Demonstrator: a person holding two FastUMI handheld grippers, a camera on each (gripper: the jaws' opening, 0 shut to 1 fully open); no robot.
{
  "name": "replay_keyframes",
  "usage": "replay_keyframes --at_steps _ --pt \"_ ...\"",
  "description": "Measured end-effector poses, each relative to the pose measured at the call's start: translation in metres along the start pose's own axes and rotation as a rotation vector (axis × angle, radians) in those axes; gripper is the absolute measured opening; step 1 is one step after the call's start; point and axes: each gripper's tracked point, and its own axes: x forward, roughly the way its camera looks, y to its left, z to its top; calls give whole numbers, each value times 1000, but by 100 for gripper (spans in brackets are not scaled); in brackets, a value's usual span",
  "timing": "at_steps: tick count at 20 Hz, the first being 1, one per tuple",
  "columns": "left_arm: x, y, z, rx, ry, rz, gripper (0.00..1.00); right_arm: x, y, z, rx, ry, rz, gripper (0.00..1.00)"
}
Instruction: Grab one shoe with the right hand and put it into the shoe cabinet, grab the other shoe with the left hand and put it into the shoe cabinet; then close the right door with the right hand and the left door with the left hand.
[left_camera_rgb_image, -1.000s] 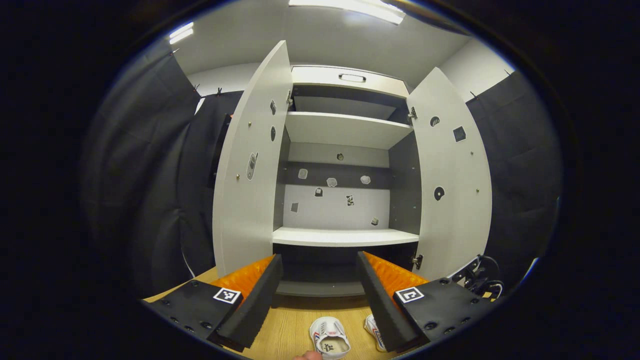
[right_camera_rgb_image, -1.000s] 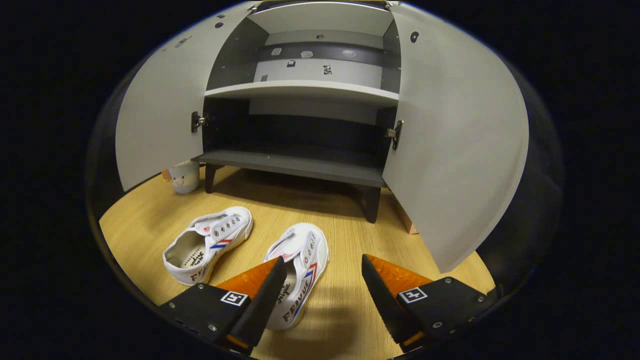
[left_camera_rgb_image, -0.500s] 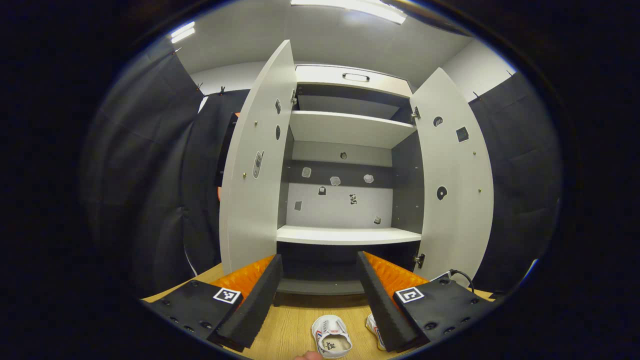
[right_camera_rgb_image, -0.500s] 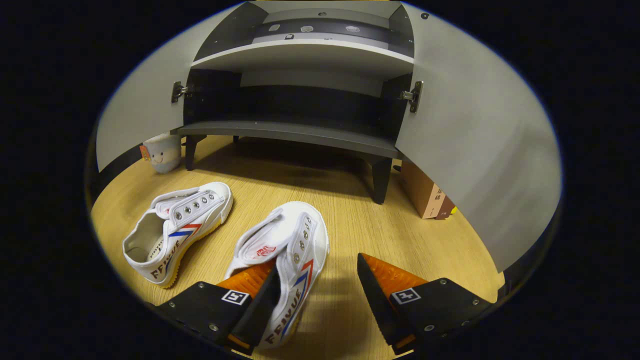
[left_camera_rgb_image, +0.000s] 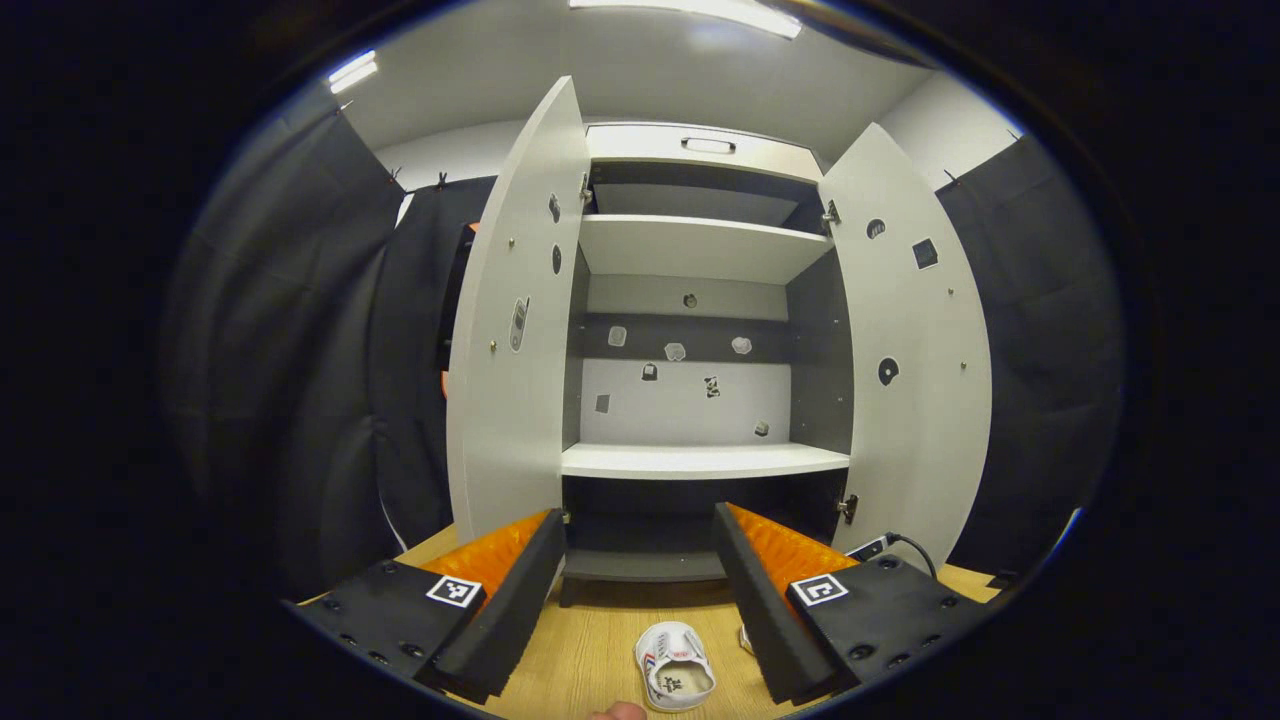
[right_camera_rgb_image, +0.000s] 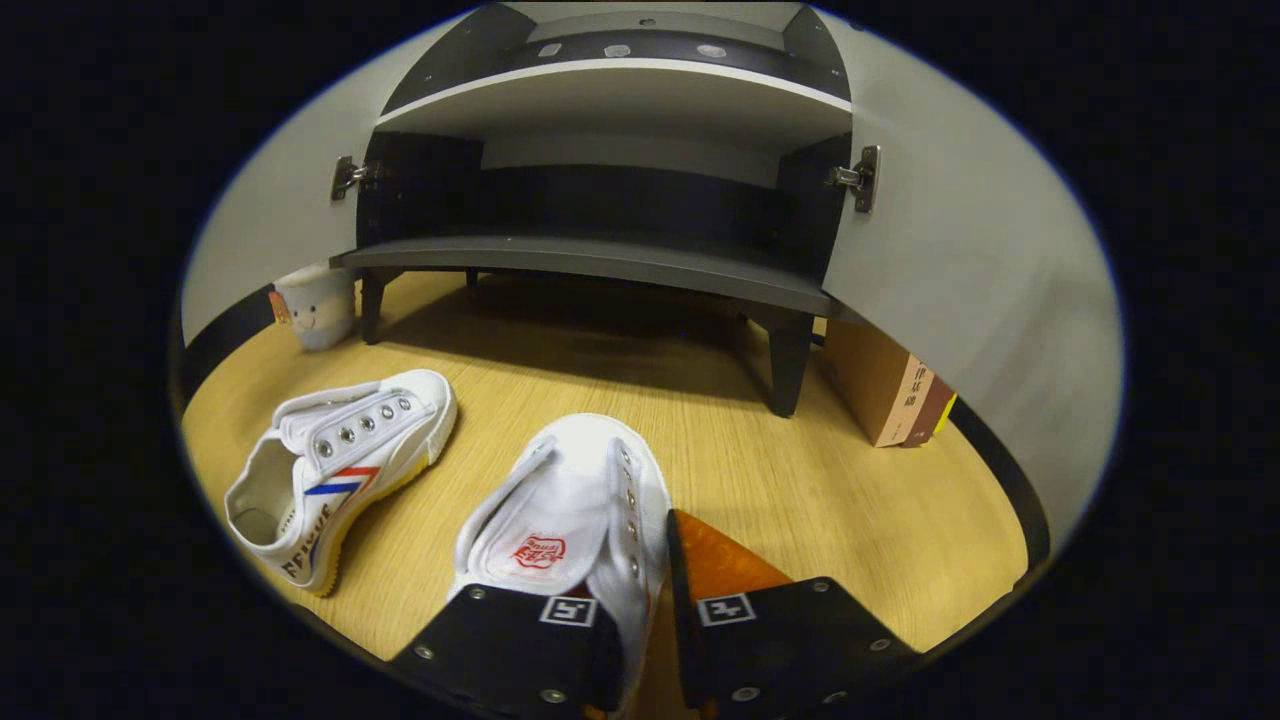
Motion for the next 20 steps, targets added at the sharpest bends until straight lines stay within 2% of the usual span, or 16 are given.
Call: replay_keyframes --at_steps 1,3,6,9,20 --pt "-1 -2 -1 3 2 -2 96 -1 -2 -2 13 3 -4 5" --pt "-2 -5 -1 7 2 -9 96 0 -2 -1 80 10 3 2" --pt "-4 -11 0 4 0 -19 96 -6 -9 10 112 -18 -11 2" --pt "-3 -15 -3 -8 0 -32 96 -27 -14 43 138 -88 8 1" --pt "0 -9 -6 -26 -28 -45 96 -165 -12 201 142 -309 51 1"
